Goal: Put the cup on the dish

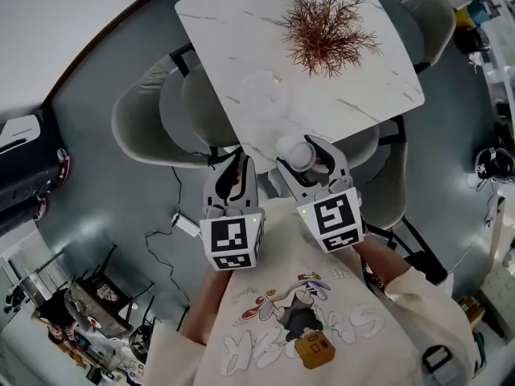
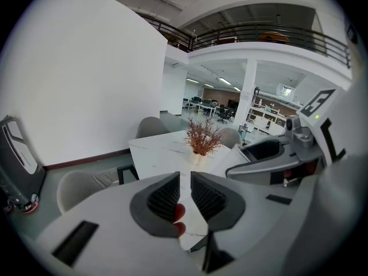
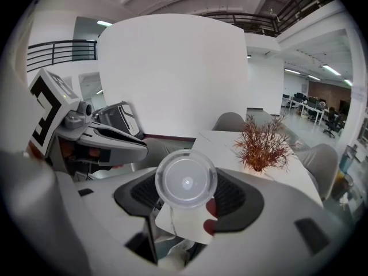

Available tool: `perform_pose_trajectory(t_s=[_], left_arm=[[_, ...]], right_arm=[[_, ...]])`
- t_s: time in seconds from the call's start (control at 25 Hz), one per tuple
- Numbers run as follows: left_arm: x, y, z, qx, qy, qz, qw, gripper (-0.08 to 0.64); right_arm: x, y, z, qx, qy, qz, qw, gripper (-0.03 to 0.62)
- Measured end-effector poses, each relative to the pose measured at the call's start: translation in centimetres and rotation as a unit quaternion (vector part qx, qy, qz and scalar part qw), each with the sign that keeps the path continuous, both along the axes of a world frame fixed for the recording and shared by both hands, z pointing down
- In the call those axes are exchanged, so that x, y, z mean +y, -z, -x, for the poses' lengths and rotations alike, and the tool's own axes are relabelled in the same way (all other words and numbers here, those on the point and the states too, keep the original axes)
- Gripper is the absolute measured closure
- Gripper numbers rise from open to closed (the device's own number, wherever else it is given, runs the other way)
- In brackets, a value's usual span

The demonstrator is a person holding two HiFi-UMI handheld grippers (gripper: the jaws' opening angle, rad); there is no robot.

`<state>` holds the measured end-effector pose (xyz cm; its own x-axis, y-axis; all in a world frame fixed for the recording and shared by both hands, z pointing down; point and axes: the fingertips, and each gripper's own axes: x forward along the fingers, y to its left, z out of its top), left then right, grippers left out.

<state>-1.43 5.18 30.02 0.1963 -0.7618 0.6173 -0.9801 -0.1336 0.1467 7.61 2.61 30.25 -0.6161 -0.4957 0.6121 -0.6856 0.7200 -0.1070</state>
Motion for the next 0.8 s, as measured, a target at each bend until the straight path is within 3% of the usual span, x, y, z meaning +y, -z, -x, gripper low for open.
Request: perform_pose_trajectory(t_s=[0.24,0.8], left_arm=[[0.0,-0.9,0.8,0.007,-0.001,0.006,1.0000,0.502],[-2.4,-0.6,2.7,0.010,-0.013,-0.008,0.9998,0.502]], right_arm=[[-0.3,-0.3,1.2,0.006,0.011,-0.007,1.000,0.322],[-2.7,-0.9,2.2,0.024,-0.015,-0.010,1.000,0.322]])
